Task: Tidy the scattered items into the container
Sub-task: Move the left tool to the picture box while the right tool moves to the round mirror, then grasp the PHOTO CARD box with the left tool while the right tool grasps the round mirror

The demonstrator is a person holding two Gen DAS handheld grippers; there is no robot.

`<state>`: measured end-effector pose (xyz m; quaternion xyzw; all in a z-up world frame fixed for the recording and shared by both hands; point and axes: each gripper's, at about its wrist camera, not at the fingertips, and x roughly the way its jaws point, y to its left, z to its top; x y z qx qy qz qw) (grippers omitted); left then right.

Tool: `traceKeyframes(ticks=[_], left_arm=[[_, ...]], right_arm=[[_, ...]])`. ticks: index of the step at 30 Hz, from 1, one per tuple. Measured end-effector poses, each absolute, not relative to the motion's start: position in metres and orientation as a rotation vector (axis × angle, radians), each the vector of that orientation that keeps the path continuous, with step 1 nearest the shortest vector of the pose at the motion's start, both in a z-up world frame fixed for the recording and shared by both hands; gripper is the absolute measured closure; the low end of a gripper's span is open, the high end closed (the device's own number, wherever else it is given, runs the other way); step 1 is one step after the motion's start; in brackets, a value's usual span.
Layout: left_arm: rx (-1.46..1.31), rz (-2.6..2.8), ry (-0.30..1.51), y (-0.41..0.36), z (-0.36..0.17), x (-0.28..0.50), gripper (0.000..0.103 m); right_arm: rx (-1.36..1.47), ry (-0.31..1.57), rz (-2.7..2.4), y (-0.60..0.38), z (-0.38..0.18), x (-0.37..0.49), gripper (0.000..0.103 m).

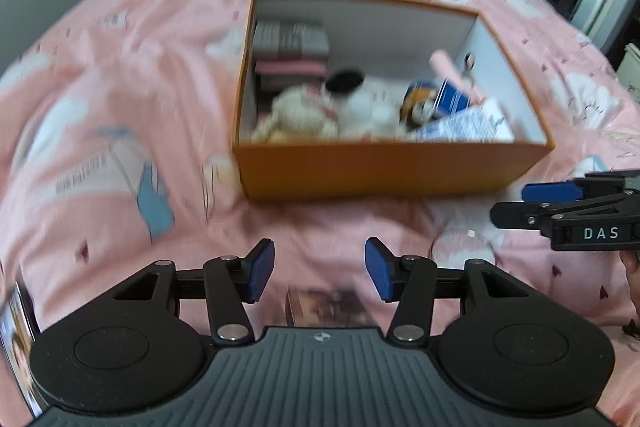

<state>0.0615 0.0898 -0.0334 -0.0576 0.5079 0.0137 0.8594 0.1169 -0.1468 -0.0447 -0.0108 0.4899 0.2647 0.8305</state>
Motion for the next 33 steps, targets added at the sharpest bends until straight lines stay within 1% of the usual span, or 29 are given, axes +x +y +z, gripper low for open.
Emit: traceKeyframes(ticks=[5, 9, 16, 22, 28, 33], left_arm=[[-0.269, 0.093, 1.172, 0.105, -0.052, 0.06, 0.043], [-0.288, 0.128, 1.221, 0.107, -0.06, 0.06, 0.043], [-0.331, 0.12, 1.263, 0.111, -0.073, 0.062, 0.034], [-0.39, 0.087, 1.289, 0.114, -0.082, 0.063, 0.032], [-0.43, 0.032, 1.33, 0.109, -0.092, 0.066, 0.033], [-0.466, 0.036, 1.297, 0.11, -0.092, 0.065, 0.035]], right_arm=[[0.048, 1.128, 0.544, -0.156, -0.066, 0.117, 0.045], [0.105, 1.185, 0.542, -0.16, -0.08, 0.12, 0.045], [0.168, 1.263, 0.526, -0.164, -0.101, 0.127, 0.046], [0.204, 1.293, 0.53, -0.166, -0.114, 0.132, 0.045], [0.247, 1.31, 0.539, -0.168, -0.122, 0.138, 0.045], [0.309, 1.32, 0.566, -0.17, -0.132, 0.145, 0.047]])
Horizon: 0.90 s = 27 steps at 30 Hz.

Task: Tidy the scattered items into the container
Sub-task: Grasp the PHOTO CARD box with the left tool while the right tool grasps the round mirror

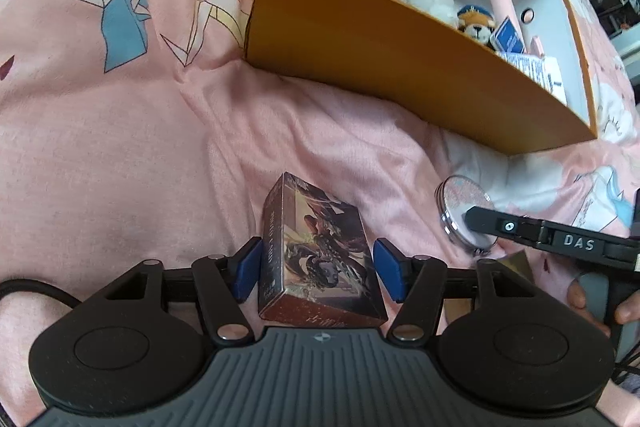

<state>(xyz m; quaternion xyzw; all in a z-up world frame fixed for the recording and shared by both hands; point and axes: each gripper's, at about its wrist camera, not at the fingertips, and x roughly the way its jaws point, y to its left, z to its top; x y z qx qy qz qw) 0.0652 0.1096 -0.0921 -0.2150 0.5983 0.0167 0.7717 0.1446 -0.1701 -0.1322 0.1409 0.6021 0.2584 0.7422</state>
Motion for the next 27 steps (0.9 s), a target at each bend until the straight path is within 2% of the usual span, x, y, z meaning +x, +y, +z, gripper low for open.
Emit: traceKeyframes(ticks=[3, 7, 16, 27], left_arm=[[-0.503, 0.047, 1.265, 0.116, -0.087, 0.062, 0.051], [-0.572, 0.035, 1.25, 0.122, -0.084, 0.061, 0.059], [-0.625, -0.017, 1.243, 0.116, -0.085, 0.064, 0.065], [-0.517, 0.002, 1.281, 0.096, -0.094, 0.068, 0.067]], right_arm=[[0.325, 1.322, 0.571, -0.171, -0.134, 0.146, 0.048], [0.319, 1.306, 0.56, -0.172, -0.13, 0.144, 0.058], [0.343, 1.253, 0.59, -0.173, -0.116, 0.141, 0.072], [0.435, 1.29, 0.599, -0.167, -0.121, 0.149, 0.076]])
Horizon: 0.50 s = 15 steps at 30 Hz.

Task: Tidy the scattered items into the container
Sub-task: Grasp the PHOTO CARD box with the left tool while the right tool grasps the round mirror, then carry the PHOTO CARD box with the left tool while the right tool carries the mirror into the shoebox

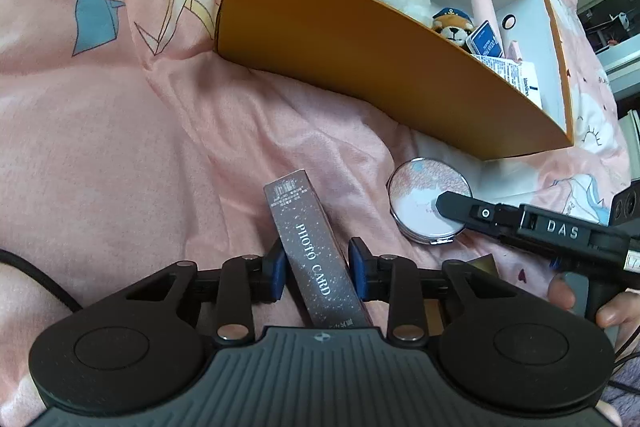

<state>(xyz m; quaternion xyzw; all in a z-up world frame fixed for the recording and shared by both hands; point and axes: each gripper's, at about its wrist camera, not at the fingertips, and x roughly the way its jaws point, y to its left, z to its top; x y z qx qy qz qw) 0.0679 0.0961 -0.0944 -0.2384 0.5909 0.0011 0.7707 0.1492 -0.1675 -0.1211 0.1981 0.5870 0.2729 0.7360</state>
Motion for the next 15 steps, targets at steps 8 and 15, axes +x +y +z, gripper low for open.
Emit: traceKeyframes(ticks=[8, 15], left_arm=[[-0.528, -0.028, 1.176, 0.102, -0.08, 0.056, 0.075], [-0.515, -0.073, 1.018, 0.106, -0.049, 0.052, 0.077]], right_arm=[[0.412, 1.222, 0.637, -0.171, -0.1, 0.14, 0.088], [0.372, 1.139, 0.678, -0.172, -0.068, 0.134, 0.088]])
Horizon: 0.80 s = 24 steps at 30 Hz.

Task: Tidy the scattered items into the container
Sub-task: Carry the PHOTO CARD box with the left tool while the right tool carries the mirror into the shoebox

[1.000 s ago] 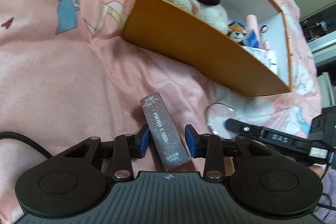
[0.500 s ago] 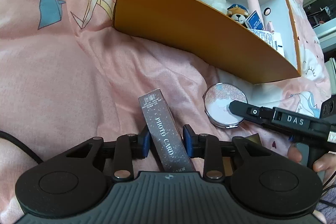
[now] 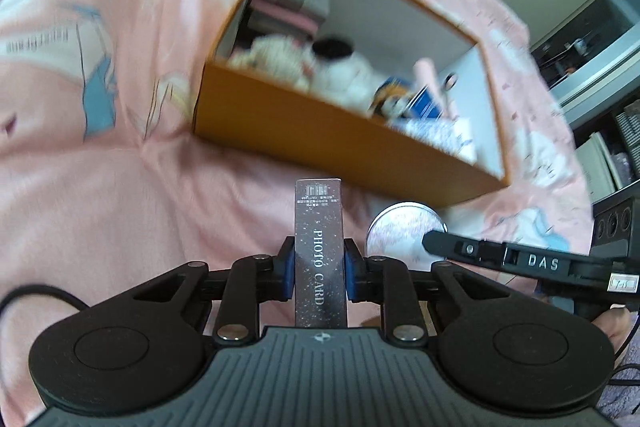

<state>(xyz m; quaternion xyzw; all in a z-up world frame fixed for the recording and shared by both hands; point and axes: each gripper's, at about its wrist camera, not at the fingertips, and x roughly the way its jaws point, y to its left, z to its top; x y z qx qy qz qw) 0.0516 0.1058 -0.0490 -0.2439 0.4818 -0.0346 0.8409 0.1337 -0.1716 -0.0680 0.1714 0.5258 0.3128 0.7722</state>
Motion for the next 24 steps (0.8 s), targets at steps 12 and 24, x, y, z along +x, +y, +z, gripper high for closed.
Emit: traceKeyframes(ticks=[12, 24], left_arm=[[-0.464, -0.149, 0.869, 0.113, 0.009, 0.087, 0.077], [-0.394, -0.158, 0.805, 0.121, 0.021, 0.172, 0.077]], right_arm=[[0.355, 0.943, 0.751, -0.176, 0.013, 0.156, 0.088], [0.286, 0.884, 0.665, -0.139, 0.02, 0.245, 0.088]])
